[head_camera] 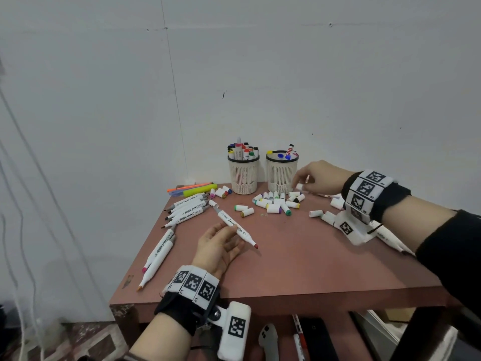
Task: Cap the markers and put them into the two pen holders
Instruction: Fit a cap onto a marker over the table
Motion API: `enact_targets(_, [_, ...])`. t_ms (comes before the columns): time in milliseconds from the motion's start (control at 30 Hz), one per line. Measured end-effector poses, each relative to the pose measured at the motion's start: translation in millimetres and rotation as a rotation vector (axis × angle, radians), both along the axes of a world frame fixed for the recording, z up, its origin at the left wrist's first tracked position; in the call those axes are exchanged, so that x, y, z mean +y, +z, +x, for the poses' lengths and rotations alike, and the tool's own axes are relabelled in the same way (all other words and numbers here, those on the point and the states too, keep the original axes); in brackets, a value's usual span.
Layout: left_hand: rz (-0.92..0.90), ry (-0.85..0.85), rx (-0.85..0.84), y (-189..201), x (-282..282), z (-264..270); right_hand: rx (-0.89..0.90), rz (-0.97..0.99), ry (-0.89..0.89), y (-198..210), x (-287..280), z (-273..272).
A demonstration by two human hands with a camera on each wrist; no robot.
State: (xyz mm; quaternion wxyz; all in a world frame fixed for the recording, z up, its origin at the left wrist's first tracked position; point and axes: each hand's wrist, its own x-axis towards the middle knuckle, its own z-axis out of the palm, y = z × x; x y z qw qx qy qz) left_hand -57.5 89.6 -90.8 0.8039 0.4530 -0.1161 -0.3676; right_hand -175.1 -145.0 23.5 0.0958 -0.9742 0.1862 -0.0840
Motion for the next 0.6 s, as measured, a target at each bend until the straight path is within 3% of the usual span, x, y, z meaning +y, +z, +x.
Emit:
enact_targets(133, [-0.004,0.011,0.005,0.6,0.2,-0.4,-0.187,0.179,0.015,1.7,37.3,-18.2])
enact_targets(233, [-0.007,0.019,0.01,0.6,0.4,-0.3,-0.343,0.447,-0.014,-10.4,65.3,-29.4])
enact_targets(367, [-0.012,0.03,0.01,0.6,-0.2,0.5,-0.57,0.872,-0.077,-37.9,100.0,-38.4])
enact_targets(600, [-0.043,0.046,0.029,1.5,0.0,1.5,-0.936,1.283,-0.247,-94.1,122.5,-21.8])
